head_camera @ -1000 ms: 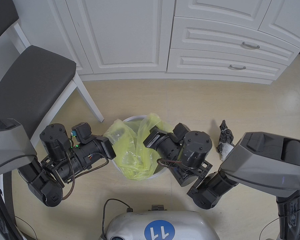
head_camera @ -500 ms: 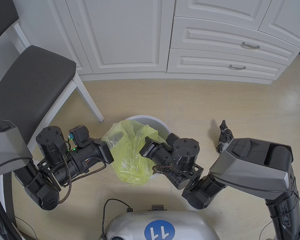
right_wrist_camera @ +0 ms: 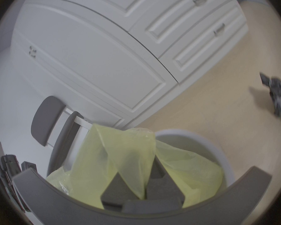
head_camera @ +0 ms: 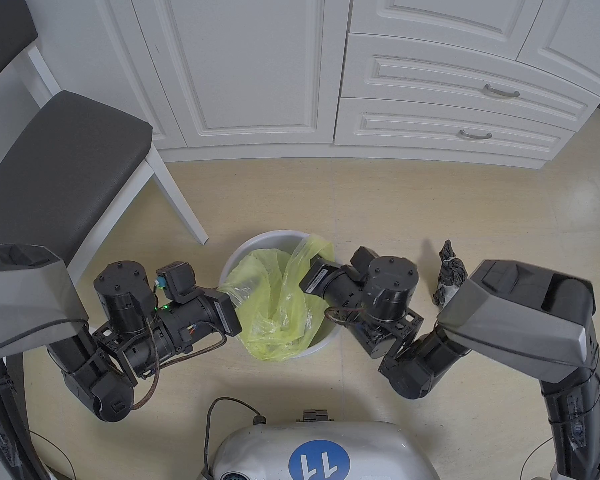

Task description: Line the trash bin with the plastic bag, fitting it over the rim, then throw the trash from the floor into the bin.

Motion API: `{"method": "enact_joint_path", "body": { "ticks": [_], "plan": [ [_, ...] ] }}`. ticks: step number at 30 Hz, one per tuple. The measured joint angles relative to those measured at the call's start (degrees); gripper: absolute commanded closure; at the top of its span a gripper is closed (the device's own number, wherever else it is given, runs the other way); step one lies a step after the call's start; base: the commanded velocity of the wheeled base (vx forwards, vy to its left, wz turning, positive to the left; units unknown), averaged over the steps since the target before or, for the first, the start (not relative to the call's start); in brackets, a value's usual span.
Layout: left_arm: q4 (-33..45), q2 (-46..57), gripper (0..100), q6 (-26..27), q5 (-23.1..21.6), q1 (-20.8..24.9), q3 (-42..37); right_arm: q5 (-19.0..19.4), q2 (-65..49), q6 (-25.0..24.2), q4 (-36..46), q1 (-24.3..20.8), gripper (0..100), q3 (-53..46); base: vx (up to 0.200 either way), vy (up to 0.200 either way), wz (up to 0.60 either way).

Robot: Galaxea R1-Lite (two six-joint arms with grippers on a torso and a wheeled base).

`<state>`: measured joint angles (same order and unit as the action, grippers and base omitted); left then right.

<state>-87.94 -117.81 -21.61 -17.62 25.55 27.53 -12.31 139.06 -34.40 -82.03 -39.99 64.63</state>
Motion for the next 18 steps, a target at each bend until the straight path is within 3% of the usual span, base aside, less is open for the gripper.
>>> {"method": "enact_joint_path", "body": {
  "ticks": [9,18],
  "plan": [
    [0.1,-0.3,100,0.0,0.2,-4.4,2.2,0.3,-4.4,13.4,0.9,7.0,100,-2.7,0.000,0.000,0.00],
    [0.2,-2.3,100,0.3,4.4,-7.9,5.6,0.7,-6.9,24.8,1.2,10.2,100,-8.3,0.000,0.000,0.00]
  ]
}}
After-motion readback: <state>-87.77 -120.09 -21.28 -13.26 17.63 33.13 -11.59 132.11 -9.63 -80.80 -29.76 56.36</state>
